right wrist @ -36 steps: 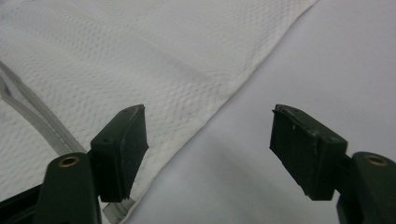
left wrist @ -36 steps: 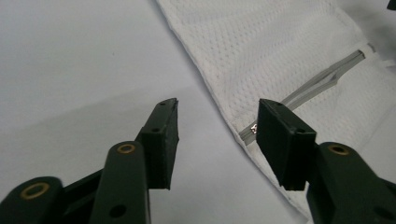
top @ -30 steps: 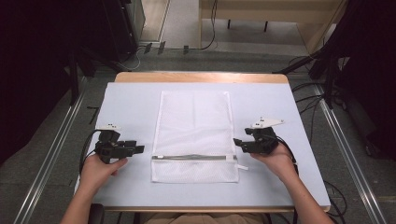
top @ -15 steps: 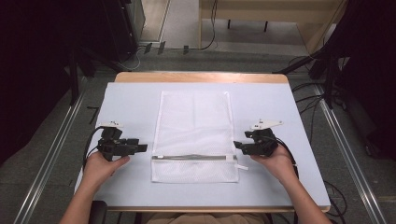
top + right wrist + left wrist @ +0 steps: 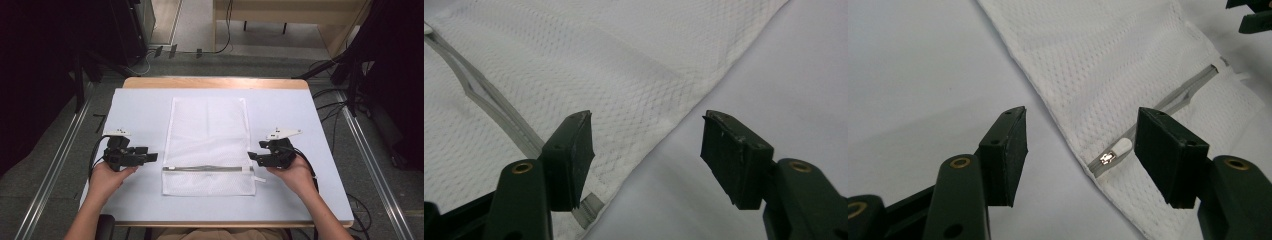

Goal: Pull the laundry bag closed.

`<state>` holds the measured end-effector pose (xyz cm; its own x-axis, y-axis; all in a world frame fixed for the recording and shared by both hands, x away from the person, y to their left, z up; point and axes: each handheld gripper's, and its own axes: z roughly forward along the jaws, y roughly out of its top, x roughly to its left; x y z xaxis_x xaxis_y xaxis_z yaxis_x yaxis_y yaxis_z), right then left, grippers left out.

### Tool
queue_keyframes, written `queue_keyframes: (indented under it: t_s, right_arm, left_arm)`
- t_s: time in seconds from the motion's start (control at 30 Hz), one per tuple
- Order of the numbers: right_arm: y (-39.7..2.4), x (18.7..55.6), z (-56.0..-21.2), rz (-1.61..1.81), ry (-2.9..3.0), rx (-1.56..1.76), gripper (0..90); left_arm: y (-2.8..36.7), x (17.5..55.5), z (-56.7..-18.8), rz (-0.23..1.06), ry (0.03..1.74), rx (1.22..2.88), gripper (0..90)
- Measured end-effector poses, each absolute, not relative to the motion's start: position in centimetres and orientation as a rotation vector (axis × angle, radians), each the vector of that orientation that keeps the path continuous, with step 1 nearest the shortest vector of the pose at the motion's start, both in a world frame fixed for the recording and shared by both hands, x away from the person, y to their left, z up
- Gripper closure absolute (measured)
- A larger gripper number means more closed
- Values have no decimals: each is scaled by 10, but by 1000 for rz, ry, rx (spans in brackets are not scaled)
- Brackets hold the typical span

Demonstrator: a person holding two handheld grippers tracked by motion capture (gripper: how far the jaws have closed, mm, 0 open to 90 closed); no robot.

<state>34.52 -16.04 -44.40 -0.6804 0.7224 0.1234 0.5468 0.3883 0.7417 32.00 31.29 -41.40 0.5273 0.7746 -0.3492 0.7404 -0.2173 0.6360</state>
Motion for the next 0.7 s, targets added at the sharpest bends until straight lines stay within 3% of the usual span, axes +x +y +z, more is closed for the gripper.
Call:
queue_keyframes:
  t_s: [0.7]
  right_arm:
    - [-136, 336, -434, 1156, 2513, 1076, 452]
  left_arm:
    - [309, 316, -415, 19, 1216, 2017, 389]
